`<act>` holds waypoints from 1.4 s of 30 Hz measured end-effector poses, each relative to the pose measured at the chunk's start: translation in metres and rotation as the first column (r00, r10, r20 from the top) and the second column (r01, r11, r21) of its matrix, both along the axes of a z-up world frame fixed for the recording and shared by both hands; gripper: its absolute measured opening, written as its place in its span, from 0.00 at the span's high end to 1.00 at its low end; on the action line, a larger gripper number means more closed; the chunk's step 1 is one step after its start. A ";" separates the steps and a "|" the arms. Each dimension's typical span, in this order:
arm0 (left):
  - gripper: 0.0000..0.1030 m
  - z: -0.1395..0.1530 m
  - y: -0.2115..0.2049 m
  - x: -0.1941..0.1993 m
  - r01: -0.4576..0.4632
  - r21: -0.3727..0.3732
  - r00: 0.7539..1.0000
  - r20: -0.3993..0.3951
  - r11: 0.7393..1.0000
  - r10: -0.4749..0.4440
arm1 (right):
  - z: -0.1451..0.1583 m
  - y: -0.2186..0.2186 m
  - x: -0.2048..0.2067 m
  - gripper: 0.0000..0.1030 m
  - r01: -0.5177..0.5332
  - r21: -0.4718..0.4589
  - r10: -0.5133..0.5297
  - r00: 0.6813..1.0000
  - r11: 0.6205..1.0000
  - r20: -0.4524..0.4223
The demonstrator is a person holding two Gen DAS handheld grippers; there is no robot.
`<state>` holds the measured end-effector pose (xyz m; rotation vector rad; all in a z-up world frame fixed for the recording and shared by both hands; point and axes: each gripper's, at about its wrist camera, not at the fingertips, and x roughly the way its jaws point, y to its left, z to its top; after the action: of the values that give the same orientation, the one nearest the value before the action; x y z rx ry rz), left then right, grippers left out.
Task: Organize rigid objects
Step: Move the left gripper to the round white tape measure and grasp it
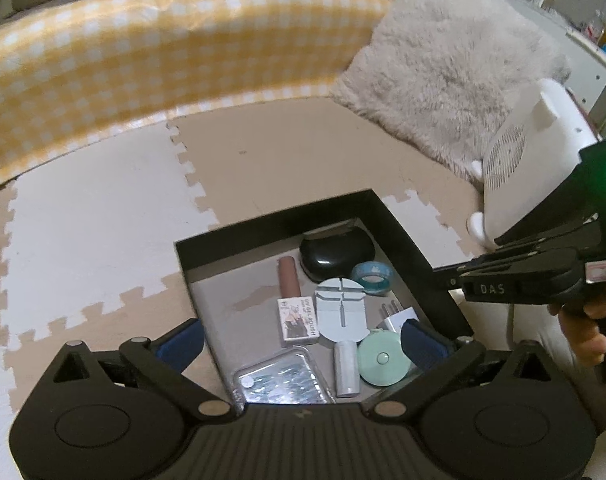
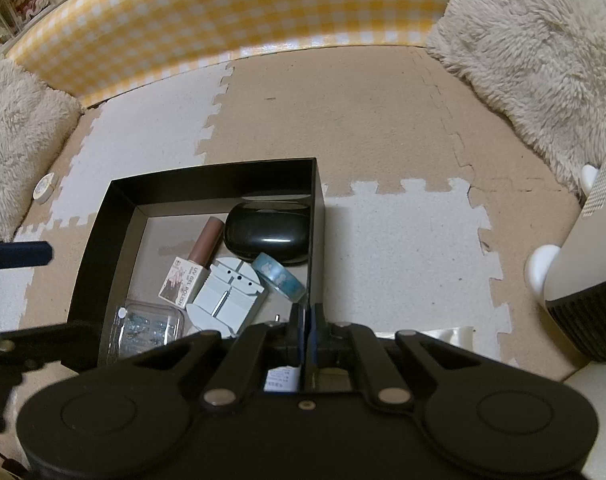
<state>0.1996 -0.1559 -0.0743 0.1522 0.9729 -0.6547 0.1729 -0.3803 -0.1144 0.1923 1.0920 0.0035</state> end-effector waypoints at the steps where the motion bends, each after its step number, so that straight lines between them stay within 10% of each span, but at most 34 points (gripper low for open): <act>1: 0.00 0.002 0.004 -0.001 -0.008 -0.004 1.000 0.008 1.000 0.008 | 0.000 0.000 0.000 0.96 -0.001 -0.003 0.001 1.000 1.000 0.000; 11: 0.00 0.018 0.060 0.014 -0.164 -0.058 0.979 0.116 0.985 0.170 | 0.000 0.001 0.000 0.96 -0.005 -0.016 0.005 1.000 1.000 -0.001; 19: 0.00 0.008 0.117 0.054 -0.356 -0.056 0.915 0.182 0.933 0.360 | 0.000 0.002 0.000 0.96 -0.007 -0.021 0.007 1.000 1.000 -0.002; 26: 0.00 -0.022 0.168 0.080 -0.545 -0.072 0.815 0.191 0.836 0.547 | 0.000 0.003 0.000 0.96 -0.008 -0.024 0.008 1.000 1.000 -0.003; 35: 0.00 -0.076 0.222 0.095 -0.772 -0.113 0.612 0.132 0.626 0.779 | 0.000 0.005 0.001 0.96 -0.011 -0.030 0.010 1.000 0.999 -0.005; 42: 0.12 -0.101 0.236 0.103 -0.793 -0.102 0.589 0.124 0.601 0.798 | 0.000 0.007 0.002 0.96 -0.014 -0.037 0.014 1.000 0.999 -0.007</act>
<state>0.3023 0.0801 -0.1755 -0.2705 0.7619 0.1911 0.1744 -0.3738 -0.1141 0.1516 1.0993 -0.0043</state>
